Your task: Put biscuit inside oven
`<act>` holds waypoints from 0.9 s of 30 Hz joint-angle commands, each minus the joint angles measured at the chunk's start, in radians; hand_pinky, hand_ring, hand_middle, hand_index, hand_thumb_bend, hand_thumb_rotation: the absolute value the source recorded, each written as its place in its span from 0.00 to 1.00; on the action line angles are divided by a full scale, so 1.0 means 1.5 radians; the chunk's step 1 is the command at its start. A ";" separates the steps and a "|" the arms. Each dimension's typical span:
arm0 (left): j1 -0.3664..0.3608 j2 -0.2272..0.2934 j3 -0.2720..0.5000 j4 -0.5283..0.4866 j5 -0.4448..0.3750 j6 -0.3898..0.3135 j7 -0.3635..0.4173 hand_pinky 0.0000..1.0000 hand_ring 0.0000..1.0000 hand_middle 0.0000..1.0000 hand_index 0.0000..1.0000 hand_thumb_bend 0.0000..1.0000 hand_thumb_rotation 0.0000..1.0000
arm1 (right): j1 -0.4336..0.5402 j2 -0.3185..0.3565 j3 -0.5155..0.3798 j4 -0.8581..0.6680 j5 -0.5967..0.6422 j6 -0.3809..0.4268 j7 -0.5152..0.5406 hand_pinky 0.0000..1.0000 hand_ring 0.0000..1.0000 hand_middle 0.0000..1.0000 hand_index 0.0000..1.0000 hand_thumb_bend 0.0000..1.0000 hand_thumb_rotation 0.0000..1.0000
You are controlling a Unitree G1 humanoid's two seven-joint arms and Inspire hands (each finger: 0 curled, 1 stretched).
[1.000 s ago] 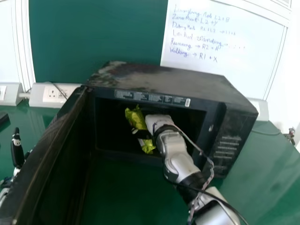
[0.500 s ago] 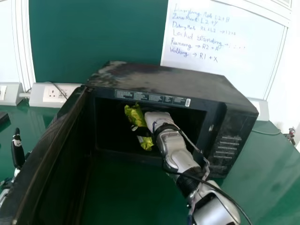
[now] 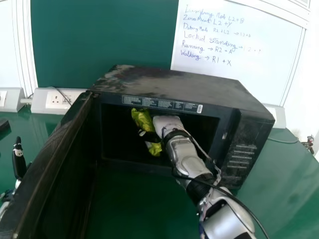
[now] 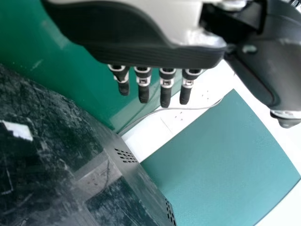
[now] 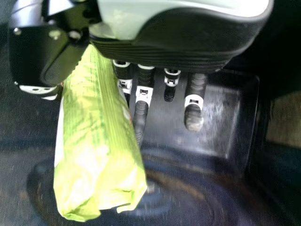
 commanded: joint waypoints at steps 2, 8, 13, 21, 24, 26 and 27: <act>0.001 -0.003 -0.003 -0.009 -0.009 -0.003 0.007 0.70 0.77 0.80 0.78 0.62 0.00 | -0.029 0.006 0.005 0.020 0.008 -0.007 -0.025 0.07 0.13 0.47 0.71 0.57 0.00; 0.004 -0.003 -0.003 -0.013 -0.015 -0.002 0.012 0.71 0.78 0.81 0.78 0.62 0.00 | -0.041 0.011 0.009 0.043 0.017 -0.014 -0.039 0.07 0.12 0.23 0.69 0.78 0.00; 0.004 -0.002 -0.003 -0.015 -0.016 -0.002 0.020 0.70 0.77 0.80 0.78 0.63 0.00 | -0.047 0.011 0.012 0.053 0.020 -0.019 -0.042 0.07 0.13 0.22 0.68 0.80 0.00; 0.003 -0.002 -0.002 -0.010 -0.020 -0.003 0.016 0.70 0.77 0.80 0.78 0.61 0.00 | -0.057 0.017 0.005 0.054 0.044 0.001 -0.001 0.27 0.31 0.45 0.68 0.60 0.00; 0.002 0.000 -0.001 -0.005 -0.026 -0.002 0.013 0.70 0.77 0.80 0.77 0.61 0.00 | -0.059 0.022 0.007 0.050 0.046 0.022 0.014 0.30 0.35 0.47 0.78 0.57 0.00; 0.002 0.002 -0.001 -0.005 -0.026 -0.004 0.013 0.70 0.77 0.80 0.77 0.63 0.00 | -0.056 0.020 0.006 0.038 0.049 0.028 0.021 0.28 0.34 0.47 0.80 0.57 0.00; 0.002 0.002 -0.002 -0.006 -0.025 -0.005 0.015 0.70 0.77 0.80 0.77 0.64 0.00 | -0.053 0.019 0.004 0.029 0.051 0.033 0.028 0.28 0.33 0.47 0.81 0.57 0.00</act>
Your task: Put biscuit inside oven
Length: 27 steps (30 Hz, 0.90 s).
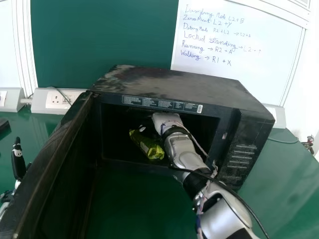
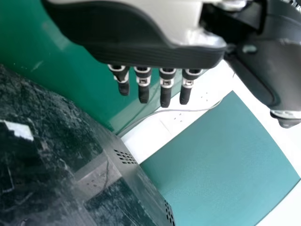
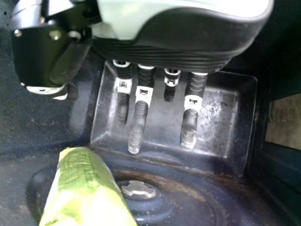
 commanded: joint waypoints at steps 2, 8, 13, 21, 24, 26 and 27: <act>-0.003 0.004 -0.004 0.000 0.000 -0.005 0.001 0.70 0.77 0.80 0.78 0.64 0.00 | -0.006 -0.005 -0.007 -0.036 0.014 0.018 0.021 0.30 0.35 0.48 0.84 0.57 0.00; -0.006 0.008 -0.003 0.006 -0.001 -0.004 0.002 0.70 0.76 0.79 0.77 0.63 0.00 | 0.043 -0.021 -0.018 -0.127 0.031 0.051 0.044 0.33 0.38 0.48 0.84 0.57 0.00; -0.007 0.013 -0.002 0.011 -0.002 -0.003 -0.001 0.69 0.76 0.79 0.78 0.62 0.00 | 0.099 -0.041 -0.021 -0.232 0.029 0.085 0.070 0.38 0.45 0.49 0.84 0.57 0.00; -0.005 0.015 -0.003 0.006 0.000 -0.003 0.005 0.68 0.76 0.79 0.77 0.62 0.00 | 0.168 -0.066 -0.004 -0.362 -0.013 0.148 0.089 0.26 0.36 0.47 0.81 0.83 0.28; -0.006 0.016 -0.002 0.009 0.000 -0.005 -0.002 0.69 0.76 0.79 0.78 0.61 0.00 | 0.195 -0.067 -0.014 -0.406 -0.014 0.171 0.100 0.13 0.21 0.34 0.82 0.83 0.25; -0.008 0.017 -0.003 0.011 0.001 -0.005 -0.003 0.69 0.76 0.79 0.77 0.62 0.00 | 0.212 -0.074 -0.017 -0.442 -0.017 0.184 0.116 0.17 0.25 0.39 0.83 0.81 0.23; -0.008 0.017 -0.002 0.013 0.000 -0.005 -0.003 0.69 0.76 0.79 0.77 0.62 0.00 | 0.221 -0.078 -0.018 -0.461 -0.019 0.192 0.123 0.20 0.29 0.43 0.83 0.81 0.23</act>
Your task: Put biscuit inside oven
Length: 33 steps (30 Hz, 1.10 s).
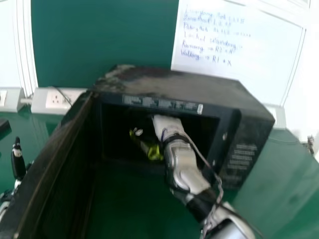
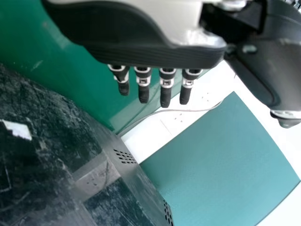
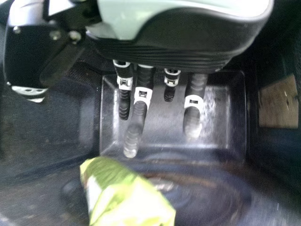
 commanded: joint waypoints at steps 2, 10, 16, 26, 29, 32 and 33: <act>-0.007 0.009 -0.003 0.005 0.002 -0.003 -0.005 0.69 0.76 0.79 0.76 0.61 0.00 | 0.036 -0.016 -0.015 -0.061 -0.004 0.022 0.018 0.27 0.37 0.52 0.82 0.82 0.21; -0.009 0.010 -0.004 0.009 0.007 -0.007 -0.007 0.69 0.75 0.78 0.77 0.60 0.00 | 0.099 -0.047 -0.030 -0.194 -0.022 0.052 0.061 0.24 0.33 0.48 0.83 0.81 0.21; -0.011 0.009 -0.007 0.010 0.014 -0.008 -0.010 0.69 0.76 0.78 0.77 0.59 0.00 | 0.146 -0.063 -0.049 -0.295 -0.036 0.082 0.106 0.26 0.39 0.54 0.77 0.81 0.25; -0.019 0.011 -0.009 0.023 0.018 -0.012 -0.015 0.69 0.76 0.79 0.77 0.61 0.00 | 0.227 -0.092 -0.085 -0.448 -0.048 0.113 0.177 0.29 0.38 0.52 0.76 0.79 0.24; -0.022 0.011 -0.010 0.027 0.022 -0.014 -0.017 0.69 0.76 0.78 0.76 0.62 0.00 | 0.252 -0.104 -0.094 -0.480 -0.050 0.107 0.188 0.35 0.46 0.61 0.77 0.79 0.25; -0.026 0.008 -0.009 0.030 0.022 -0.010 -0.011 0.68 0.75 0.78 0.76 0.63 0.00 | 0.277 -0.111 -0.108 -0.506 -0.041 0.099 0.193 0.23 0.33 0.49 0.77 0.78 0.22; -0.026 0.008 -0.009 0.029 0.022 -0.010 -0.010 0.68 0.75 0.78 0.76 0.62 0.00 | 0.285 -0.116 -0.111 -0.516 -0.039 0.095 0.198 0.24 0.35 0.51 0.78 0.78 0.22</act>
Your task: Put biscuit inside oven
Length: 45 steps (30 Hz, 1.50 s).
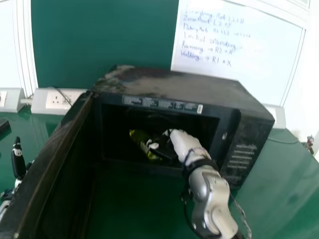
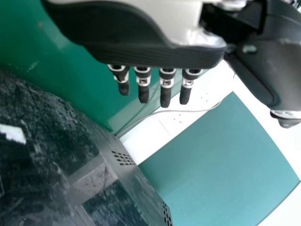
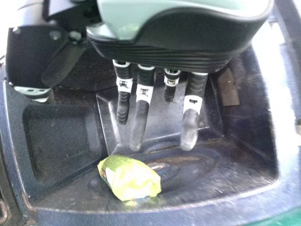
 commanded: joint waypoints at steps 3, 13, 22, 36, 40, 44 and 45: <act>-0.012 0.004 -0.006 0.005 0.005 -0.003 -0.010 0.68 0.75 0.78 0.77 0.60 0.00 | 0.037 -0.019 -0.028 -0.044 0.016 -0.019 0.023 0.39 0.52 0.64 0.76 0.78 0.25; -0.018 0.002 -0.003 0.010 0.002 0.000 0.000 0.67 0.75 0.78 0.77 0.61 0.00 | 0.088 -0.043 -0.102 -0.149 0.068 -0.005 0.114 0.51 0.67 0.76 0.81 0.76 0.30; -0.021 0.002 -0.005 0.007 0.005 0.002 0.013 0.67 0.75 0.77 0.75 0.61 0.00 | 0.109 -0.100 -0.211 -0.197 0.211 -0.022 0.186 0.66 0.73 0.77 0.78 0.78 0.32; -0.022 0.027 0.007 0.044 0.001 0.002 -0.030 0.68 0.75 0.78 0.76 0.59 0.00 | 0.104 -0.167 -0.469 -0.106 0.613 0.018 0.283 0.67 0.74 0.78 0.76 0.81 0.16; -0.021 0.044 0.009 0.060 -0.002 0.011 -0.055 0.68 0.75 0.77 0.75 0.58 0.00 | 0.108 -0.211 -0.507 -0.025 0.694 -0.039 0.309 0.67 0.71 0.73 0.71 0.82 0.17; -0.019 0.059 0.011 0.074 -0.006 0.020 -0.088 0.69 0.76 0.79 0.78 0.55 0.01 | 0.128 -0.228 -0.538 0.037 0.736 -0.098 0.292 0.63 0.65 0.64 0.63 0.75 0.15; -0.018 0.064 0.011 0.078 -0.007 0.025 -0.100 0.70 0.76 0.79 0.80 0.55 0.02 | 0.133 -0.225 -0.547 0.037 0.747 -0.083 0.276 0.59 0.62 0.62 0.60 0.75 0.14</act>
